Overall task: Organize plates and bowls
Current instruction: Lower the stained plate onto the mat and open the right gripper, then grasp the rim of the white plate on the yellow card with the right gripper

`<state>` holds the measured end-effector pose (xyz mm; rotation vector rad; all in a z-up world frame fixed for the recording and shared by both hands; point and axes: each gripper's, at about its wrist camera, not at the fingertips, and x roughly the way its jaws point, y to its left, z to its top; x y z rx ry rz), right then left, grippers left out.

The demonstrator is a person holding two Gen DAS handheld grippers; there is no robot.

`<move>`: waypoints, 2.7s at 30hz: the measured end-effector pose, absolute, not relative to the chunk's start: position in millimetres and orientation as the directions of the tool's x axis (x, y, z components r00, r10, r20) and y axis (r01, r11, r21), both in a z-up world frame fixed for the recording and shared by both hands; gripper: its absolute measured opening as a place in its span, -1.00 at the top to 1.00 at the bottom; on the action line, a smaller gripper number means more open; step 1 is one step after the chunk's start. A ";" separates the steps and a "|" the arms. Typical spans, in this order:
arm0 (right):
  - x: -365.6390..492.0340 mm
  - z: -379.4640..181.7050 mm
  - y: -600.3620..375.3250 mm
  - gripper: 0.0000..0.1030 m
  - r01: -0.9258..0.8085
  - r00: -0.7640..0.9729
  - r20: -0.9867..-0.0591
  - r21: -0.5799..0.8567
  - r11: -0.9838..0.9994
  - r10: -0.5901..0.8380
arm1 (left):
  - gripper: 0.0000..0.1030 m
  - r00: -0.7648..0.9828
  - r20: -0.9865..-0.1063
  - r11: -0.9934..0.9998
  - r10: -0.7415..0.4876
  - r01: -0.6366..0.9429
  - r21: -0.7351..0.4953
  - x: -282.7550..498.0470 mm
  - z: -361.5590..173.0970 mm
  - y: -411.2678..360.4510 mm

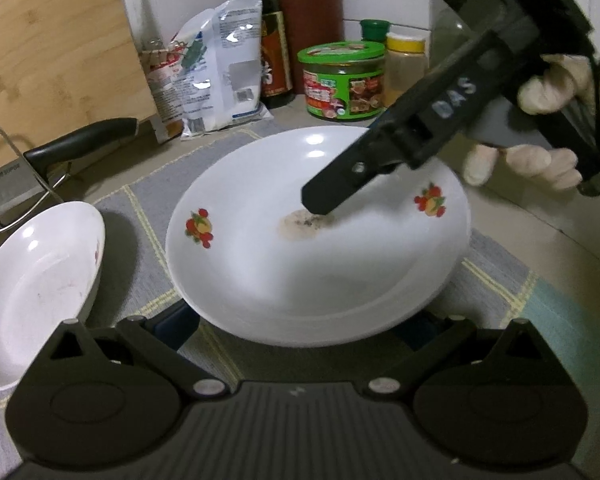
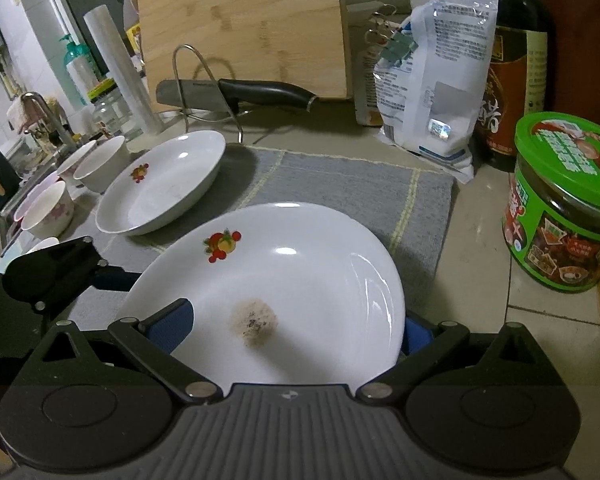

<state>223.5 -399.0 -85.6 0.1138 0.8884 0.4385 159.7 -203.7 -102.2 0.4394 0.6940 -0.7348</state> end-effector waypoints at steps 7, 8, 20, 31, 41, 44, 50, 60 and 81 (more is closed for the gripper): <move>212.6 -74.7 -395.7 -1.00 -0.292 0.583 -0.735 0.210 0.933 0.347 | -0.99 0.547 -0.698 0.714 -0.462 0.696 0.073 147.4 -91.3 -187.1; 209.9 -71.5 -394.0 -1.00 -0.286 0.590 -0.736 0.194 0.938 0.332 | -0.99 0.559 -0.691 0.722 -0.458 0.688 0.078 143.0 -88.3 -183.8; 168.7 -36.9 -345.9 -1.00 -0.335 0.636 -0.661 0.228 0.914 0.398 | -0.99 0.669 -0.601 0.836 -0.438 0.549 0.002 87.1 -43.3 -129.5; 132.7 -47.1 -256.3 -1.00 -0.406 0.567 -0.692 0.238 0.882 0.447 | -0.99 0.714 -0.590 0.875 -0.377 0.483 0.025 35.2 -38.4 -55.0; 109.9 -57.8 -182.5 -1.00 -0.375 0.524 -0.732 0.260 0.890 0.435 | -0.99 0.709 -0.612 0.882 -0.351 0.469 0.037 11.0 -46.4 26.5; 107.4 -62.7 -162.5 -1.00 -0.376 0.508 -0.744 0.261 0.889 0.433 | -0.99 0.707 -0.618 0.885 -0.343 0.464 0.039 6.1 -49.4 46.7; 107.5 -69.6 -131.7 -1.00 -0.380 0.481 -0.755 0.279 0.882 0.445 | -0.99 0.703 -0.640 0.890 -0.310 0.452 0.066 2.1 -60.0 80.6; 112.6 -81.4 -99.6 -1.00 -0.392 0.439 -0.775 0.289 0.873 0.454 | -0.99 0.661 -0.676 0.878 -0.326 0.476 0.043 20.2 -86.8 112.0; 116.7 -89.7 -89.6 -1.00 -0.338 0.482 -0.763 0.292 0.895 0.431 | -1.00 0.578 -0.655 0.753 -0.487 0.658 0.022 55.7 -103.9 124.4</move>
